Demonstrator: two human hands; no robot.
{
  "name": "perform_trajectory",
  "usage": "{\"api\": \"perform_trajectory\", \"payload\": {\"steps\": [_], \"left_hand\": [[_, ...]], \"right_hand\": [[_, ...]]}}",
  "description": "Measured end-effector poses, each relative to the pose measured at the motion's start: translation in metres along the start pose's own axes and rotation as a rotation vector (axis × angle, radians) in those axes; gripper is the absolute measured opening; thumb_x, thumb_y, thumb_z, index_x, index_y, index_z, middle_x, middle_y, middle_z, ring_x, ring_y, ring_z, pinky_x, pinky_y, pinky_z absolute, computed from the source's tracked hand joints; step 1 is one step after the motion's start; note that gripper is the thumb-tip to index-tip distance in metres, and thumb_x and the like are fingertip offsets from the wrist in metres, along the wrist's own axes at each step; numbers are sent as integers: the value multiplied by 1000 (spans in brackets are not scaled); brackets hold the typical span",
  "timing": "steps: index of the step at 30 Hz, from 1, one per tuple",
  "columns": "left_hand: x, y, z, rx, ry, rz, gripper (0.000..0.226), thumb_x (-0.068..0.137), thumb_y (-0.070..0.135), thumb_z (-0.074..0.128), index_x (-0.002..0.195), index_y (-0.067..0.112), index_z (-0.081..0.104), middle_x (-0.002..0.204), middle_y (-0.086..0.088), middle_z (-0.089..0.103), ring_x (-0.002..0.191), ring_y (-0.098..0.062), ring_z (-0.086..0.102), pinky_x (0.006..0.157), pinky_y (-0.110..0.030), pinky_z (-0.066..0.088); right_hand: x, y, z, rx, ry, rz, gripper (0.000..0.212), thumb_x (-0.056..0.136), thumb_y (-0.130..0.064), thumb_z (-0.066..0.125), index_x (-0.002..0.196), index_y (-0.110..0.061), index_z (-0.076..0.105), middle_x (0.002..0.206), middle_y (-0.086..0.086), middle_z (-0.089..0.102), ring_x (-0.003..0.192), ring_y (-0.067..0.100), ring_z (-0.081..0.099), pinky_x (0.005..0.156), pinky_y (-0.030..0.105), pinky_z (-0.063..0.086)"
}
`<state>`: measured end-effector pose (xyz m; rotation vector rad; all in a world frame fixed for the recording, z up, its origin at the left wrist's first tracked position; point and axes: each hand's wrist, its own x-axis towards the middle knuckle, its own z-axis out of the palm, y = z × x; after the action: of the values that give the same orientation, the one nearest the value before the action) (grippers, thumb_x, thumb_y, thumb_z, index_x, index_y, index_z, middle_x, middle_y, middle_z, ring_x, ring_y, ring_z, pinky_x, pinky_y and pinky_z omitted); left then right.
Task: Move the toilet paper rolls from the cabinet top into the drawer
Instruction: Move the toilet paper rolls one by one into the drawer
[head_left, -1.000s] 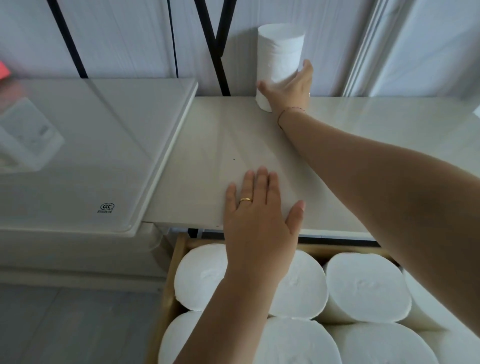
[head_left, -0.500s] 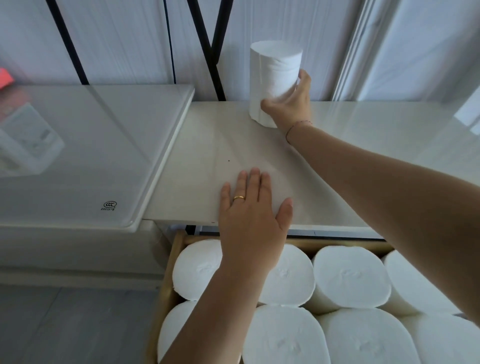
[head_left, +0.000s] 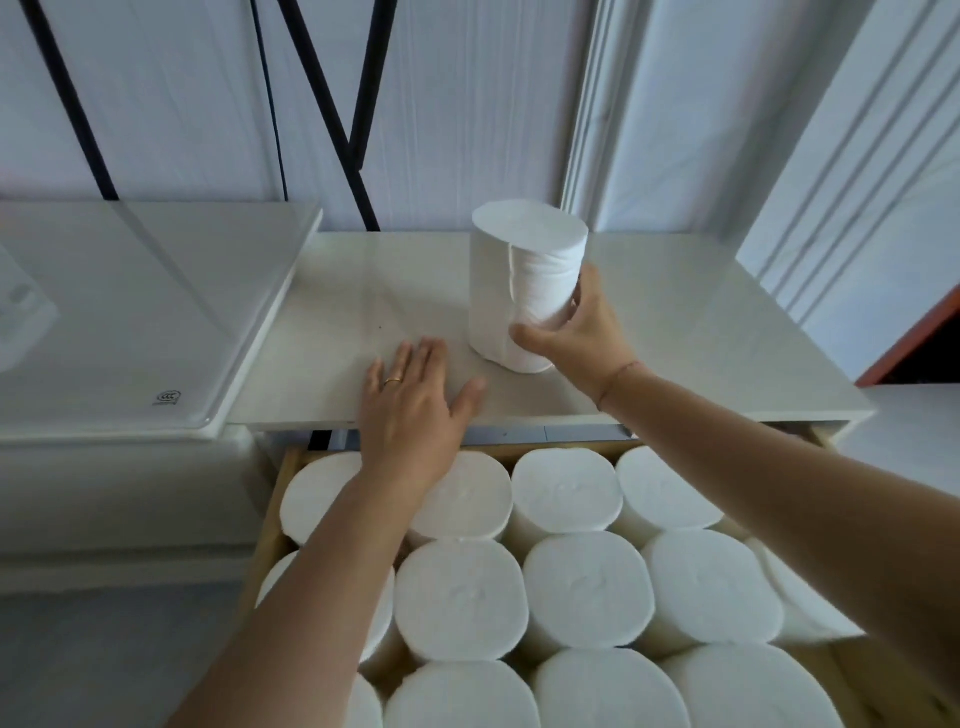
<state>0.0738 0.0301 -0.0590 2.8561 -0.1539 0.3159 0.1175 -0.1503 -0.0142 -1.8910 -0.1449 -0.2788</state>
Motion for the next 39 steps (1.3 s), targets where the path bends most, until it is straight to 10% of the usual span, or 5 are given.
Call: {"api": "perform_trajectory", "payload": {"steps": [13,26,39], "left_hand": [[-35,69,-21,-965,-209,175,65,86,52,53,144,38,25,133,20,51,119,3,50,95,-22,40],[-86,148,-15,-1143,-388,275,61,78,50,65,130,41,35,120,22,58,109,5,56,81,-13,47],[-140,221,5,-1116,-610,330,82,69,65,68,136,48,24,125,19,55,111,-1,56,90,-35,53]], "right_hand": [[-86,-9,-75,-26,-127,59,72,67,-13,80,129,-19,43,116,2,62,108,19,61,90,45,55],[-150,-7,-186,50,-432,198,80,68,-13,81,136,-27,43,125,-4,63,117,16,59,98,34,52],[-214,4,-276,95,-642,341,67,78,-2,75,133,-27,48,131,3,60,122,25,57,98,36,51]]}}
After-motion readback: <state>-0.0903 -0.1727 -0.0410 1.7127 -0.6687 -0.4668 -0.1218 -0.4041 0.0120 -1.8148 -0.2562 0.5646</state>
